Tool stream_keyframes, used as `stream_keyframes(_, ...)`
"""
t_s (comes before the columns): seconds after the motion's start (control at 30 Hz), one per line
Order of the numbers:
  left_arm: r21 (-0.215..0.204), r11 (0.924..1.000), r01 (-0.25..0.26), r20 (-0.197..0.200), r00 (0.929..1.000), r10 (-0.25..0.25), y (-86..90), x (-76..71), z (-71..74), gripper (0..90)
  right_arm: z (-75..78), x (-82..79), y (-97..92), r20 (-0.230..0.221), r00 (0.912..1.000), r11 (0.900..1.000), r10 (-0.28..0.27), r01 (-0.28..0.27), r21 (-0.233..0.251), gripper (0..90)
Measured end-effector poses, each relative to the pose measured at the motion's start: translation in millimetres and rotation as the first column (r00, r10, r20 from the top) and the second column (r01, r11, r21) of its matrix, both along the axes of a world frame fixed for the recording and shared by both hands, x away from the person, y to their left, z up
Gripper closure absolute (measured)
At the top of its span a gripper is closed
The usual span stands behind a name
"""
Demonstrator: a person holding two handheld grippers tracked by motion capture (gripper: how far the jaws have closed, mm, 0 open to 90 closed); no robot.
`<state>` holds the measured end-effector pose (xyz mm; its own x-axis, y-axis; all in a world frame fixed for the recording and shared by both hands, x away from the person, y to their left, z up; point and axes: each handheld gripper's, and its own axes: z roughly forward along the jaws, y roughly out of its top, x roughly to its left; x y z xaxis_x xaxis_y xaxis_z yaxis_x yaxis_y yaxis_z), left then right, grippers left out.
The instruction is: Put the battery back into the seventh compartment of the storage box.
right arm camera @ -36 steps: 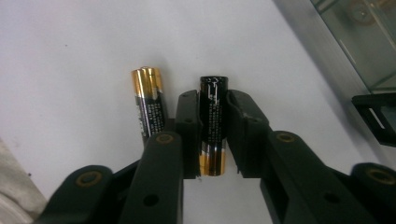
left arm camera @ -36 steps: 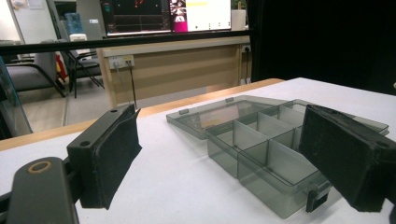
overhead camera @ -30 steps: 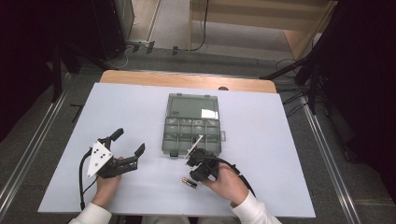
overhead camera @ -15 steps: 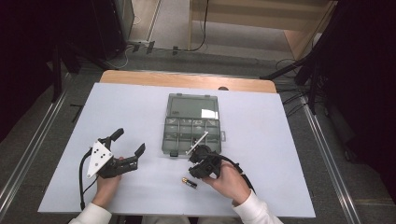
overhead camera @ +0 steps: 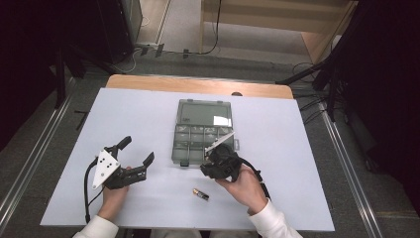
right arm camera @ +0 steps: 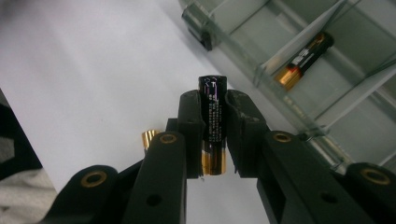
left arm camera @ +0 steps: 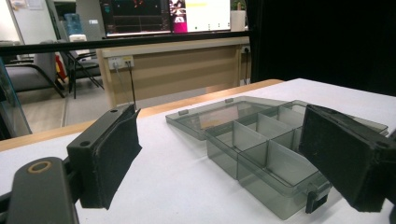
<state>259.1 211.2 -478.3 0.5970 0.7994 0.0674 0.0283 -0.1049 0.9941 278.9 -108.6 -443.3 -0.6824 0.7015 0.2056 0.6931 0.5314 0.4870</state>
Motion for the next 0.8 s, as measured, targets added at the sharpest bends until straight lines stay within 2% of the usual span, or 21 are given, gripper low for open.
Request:
stream_keyframes(0.1, 0.003, 1.0000, 0.000, -0.002, 1.0000, 0.000, 0.1, 0.2, -0.1, 12.1, 0.9, 2.4, -3.2, 0.005, 0.9999, 0.9997, -0.012, 0.012, 0.022, 77.9)
stream_keyframes(0.2, 0.002, 1.0000, 0.001, -0.002, 1.0000, -0.001, 0.0, 0.2, -0.1, 12.1, 3.1, 5.4, -8.3, 0.028, 0.9985, 0.9978, -0.047, 0.046, 0.048, 78.0)
stream_keyframes(0.3, 0.003, 1.0000, 0.000, -0.003, 1.0000, 0.000, -0.1, 0.2, -0.2, 12.1, 6.0, 9.9, -16.4, 0.046, 0.9947, 0.9905, -0.092, 0.087, 0.107, 78.0)
stream_keyframes(0.33, 0.003, 1.0000, 0.000, -0.003, 1.0000, 0.000, -0.1, 0.2, -0.2, 12.1, 6.0, 9.9, -16.4, 0.046, 0.9947, 0.9905, -0.092, 0.087, 0.107, 78.0)
stream_keyframes(0.43, 0.005, 1.0000, 0.002, -0.002, 1.0000, -0.001, 0.0, 0.3, -0.2, 12.1, 6.7, 13.5, -21.9, 0.046, 0.9919, 0.9805, -0.118, 0.109, 0.163, 78.0)
stream_keyframes(0.57, 0.004, 1.0000, 0.000, -0.003, 1.0000, 0.000, 0.0, 0.2, -0.3, 12.1, 7.5, 16.9, -27.9, 0.058, 0.9820, 0.9613, -0.180, 0.163, 0.223, 78.0)
stream_keyframes(0.6, 0.007, 1.0000, 0.001, -0.003, 1.0000, -0.001, 0.1, 0.2, -0.3, 12.1, 7.7, 18.6, -30.7, 0.060, 0.9756, 0.9487, -0.211, 0.190, 0.253, 78.0)
stream_keyframes(0.63, 0.007, 1.0000, 0.001, -0.003, 1.0000, -0.001, 0.1, 0.2, -0.3, 12.1, 7.7, 18.6, -30.7, 0.060, 0.9756, 0.9487, -0.211, 0.190, 0.253, 78.0)
stream_keyframes(0.67, 0.007, 1.0000, 0.001, -0.004, 1.0000, -0.001, 0.0, 0.2, -0.4, 12.1, 7.5, 19.5, -32.2, 0.054, 0.9742, 0.9424, -0.219, 0.197, 0.270, 78.0)
stream_keyframes(0.7, 0.009, 1.0000, 0.001, -0.003, 1.0000, -0.001, 0.0, 0.3, -0.4, 12.1, 7.1, 21.3, -34.2, 0.038, 0.9709, 0.9307, -0.236, 0.215, 0.296, 78.0)
stream_keyframes(0.73, 0.010, 1.0000, 0.000, -0.003, 1.0000, 0.000, -0.1, 0.4, -0.6, 12.1, 5.1, 24.6, -38.4, 0.012, 0.9663, 0.9083, -0.257, 0.237, 0.344, 78.0)
stream_keyframes(0.77, 0.010, 1.0000, 0.000, -0.003, 1.0000, 0.000, -0.1, 0.4, -0.6, 12.1, 5.1, 24.6, -38.4, 0.012, 0.9663, 0.9083, -0.257, 0.237, 0.344, 78.0)
stream_keyframes(0.8, 0.011, 0.9999, 0.000, -0.004, 1.0000, 0.000, 0.0, 0.4, -0.5, 12.1, 3.8, 26.2, -40.1, 0.000, 0.9655, 0.9011, -0.260, 0.243, 0.359, 78.0)
